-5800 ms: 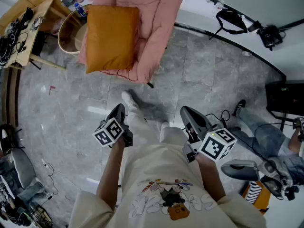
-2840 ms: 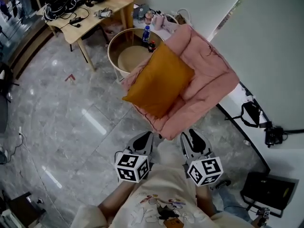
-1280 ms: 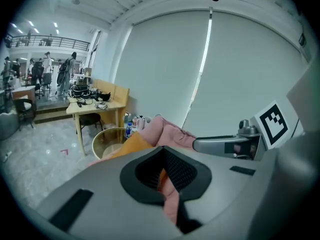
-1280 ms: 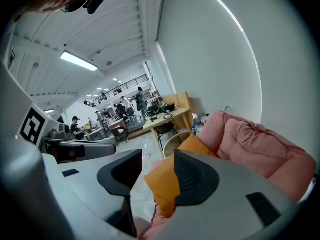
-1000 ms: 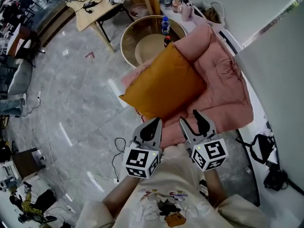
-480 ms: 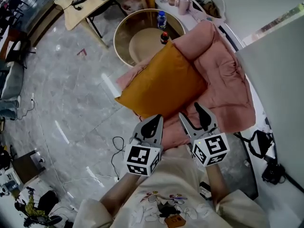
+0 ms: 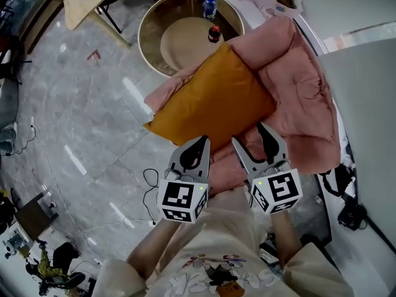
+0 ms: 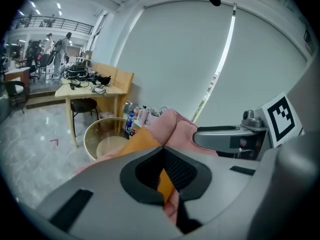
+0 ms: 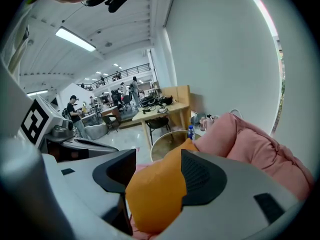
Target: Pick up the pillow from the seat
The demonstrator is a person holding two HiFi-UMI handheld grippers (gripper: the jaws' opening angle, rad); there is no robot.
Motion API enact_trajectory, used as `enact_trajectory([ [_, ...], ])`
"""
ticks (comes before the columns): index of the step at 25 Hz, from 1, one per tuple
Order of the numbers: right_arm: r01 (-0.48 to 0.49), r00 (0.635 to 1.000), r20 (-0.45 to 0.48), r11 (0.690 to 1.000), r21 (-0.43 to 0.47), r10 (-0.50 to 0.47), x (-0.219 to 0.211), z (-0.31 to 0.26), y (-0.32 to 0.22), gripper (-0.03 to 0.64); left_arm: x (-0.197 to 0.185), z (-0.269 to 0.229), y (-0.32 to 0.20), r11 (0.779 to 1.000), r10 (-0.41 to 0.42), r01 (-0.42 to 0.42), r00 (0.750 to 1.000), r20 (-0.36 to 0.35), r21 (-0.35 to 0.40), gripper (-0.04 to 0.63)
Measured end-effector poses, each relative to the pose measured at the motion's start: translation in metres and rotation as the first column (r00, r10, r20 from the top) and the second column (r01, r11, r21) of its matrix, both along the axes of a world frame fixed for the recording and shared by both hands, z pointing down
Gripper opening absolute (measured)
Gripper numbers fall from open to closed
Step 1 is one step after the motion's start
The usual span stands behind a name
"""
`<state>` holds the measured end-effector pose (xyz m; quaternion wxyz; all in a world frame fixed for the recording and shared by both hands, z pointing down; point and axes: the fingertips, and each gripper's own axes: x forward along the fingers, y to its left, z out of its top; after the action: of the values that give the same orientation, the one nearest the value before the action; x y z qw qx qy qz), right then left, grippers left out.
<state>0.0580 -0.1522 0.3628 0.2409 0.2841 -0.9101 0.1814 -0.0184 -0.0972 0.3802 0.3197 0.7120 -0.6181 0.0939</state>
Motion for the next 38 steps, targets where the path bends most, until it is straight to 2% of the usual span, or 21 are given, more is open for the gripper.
enact_trajectory([
  [8,0.06,0.995,-0.075,0.998,0.004,-0.06,-0.02,0.041,-0.034,0.304,-0.02,0.044,-0.033,1.0,0.014,-0.014,1.0,0.002,-0.021,0.003],
  [14,0.085,0.987,-0.13,0.995,-0.044,-0.09,-0.026,0.08,-0.053,0.349,-0.029,0.08,-0.052,0.997,0.069,-0.068,0.997,0.039,-0.045,0.003],
  [17,0.089,0.985,-0.146,0.996,-0.031,-0.092,-0.031,0.096,-0.063,0.371,-0.035,0.098,-0.062,0.994,0.096,-0.093,0.994,0.043,-0.056,0.021],
  [21,0.099,0.98,-0.17,0.994,-0.05,-0.106,-0.032,0.124,-0.069,0.397,-0.036,0.126,-0.062,0.988,0.135,-0.134,0.991,0.017,-0.076,0.103],
  [23,0.093,0.98,-0.173,0.994,-0.062,-0.102,-0.033,0.136,-0.076,0.407,-0.035,0.135,-0.067,0.983,0.171,-0.17,0.985,0.007,-0.072,0.214],
  [26,0.106,0.971,-0.209,0.992,-0.062,-0.117,-0.03,0.148,-0.088,0.416,-0.037,0.144,-0.075,0.98,0.189,-0.188,0.982,0.001,-0.069,0.296],
  [31,0.137,0.951,-0.27,0.988,-0.071,-0.152,-0.026,0.172,-0.097,0.422,-0.037,0.168,-0.074,0.972,0.2,-0.208,0.977,-0.079,-0.106,0.318],
  [35,0.185,0.935,-0.291,0.979,-0.09,-0.203,-0.023,0.193,-0.1,0.424,-0.036,0.182,-0.076,0.958,0.264,-0.266,0.964,-0.032,-0.11,0.319],
  [38,0.211,0.919,-0.32,0.973,-0.089,-0.229,-0.02,0.206,-0.109,0.445,-0.038,0.192,-0.084,0.952,0.291,-0.29,0.957,-0.003,-0.096,0.387],
])
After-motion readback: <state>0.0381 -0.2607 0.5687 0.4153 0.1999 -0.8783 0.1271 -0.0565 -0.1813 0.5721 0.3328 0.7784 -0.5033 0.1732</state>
